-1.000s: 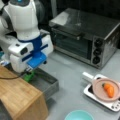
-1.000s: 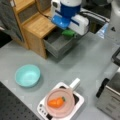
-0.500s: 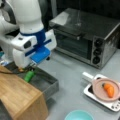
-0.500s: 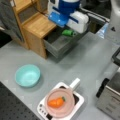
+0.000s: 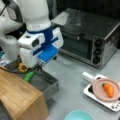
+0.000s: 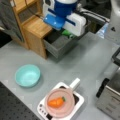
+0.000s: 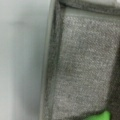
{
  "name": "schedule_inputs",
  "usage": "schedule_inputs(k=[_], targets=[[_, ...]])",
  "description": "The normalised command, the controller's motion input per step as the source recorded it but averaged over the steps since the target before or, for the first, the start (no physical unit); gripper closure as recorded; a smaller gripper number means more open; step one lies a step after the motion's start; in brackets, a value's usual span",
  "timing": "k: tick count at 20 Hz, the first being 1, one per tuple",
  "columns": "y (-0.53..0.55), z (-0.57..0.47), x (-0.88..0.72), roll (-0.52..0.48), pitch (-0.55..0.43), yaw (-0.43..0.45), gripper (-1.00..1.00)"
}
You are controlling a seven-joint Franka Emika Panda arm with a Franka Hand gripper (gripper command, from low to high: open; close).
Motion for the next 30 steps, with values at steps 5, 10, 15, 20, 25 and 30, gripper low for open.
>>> schedule_inputs(k=[5, 10, 15, 20, 25, 30], targets=[[0.24, 0.23, 0.94, 0.144, 0.25, -0.12, -1.0], [0.19, 0.17, 0.8, 0.136, 0.256, -0.131, -1.0], [0.22, 0.08, 0.64, 0.139, 0.247, -0.206, -1.0], [0.29, 0.0, 0.57, 0.147, 0.21, -0.303, -1.0], [0.23, 0.01, 0.51, 0.12, 0.17, -0.236, -1.0], [0.12, -0.04, 0.51, 0.061, 0.144, -0.198, -1.0]])
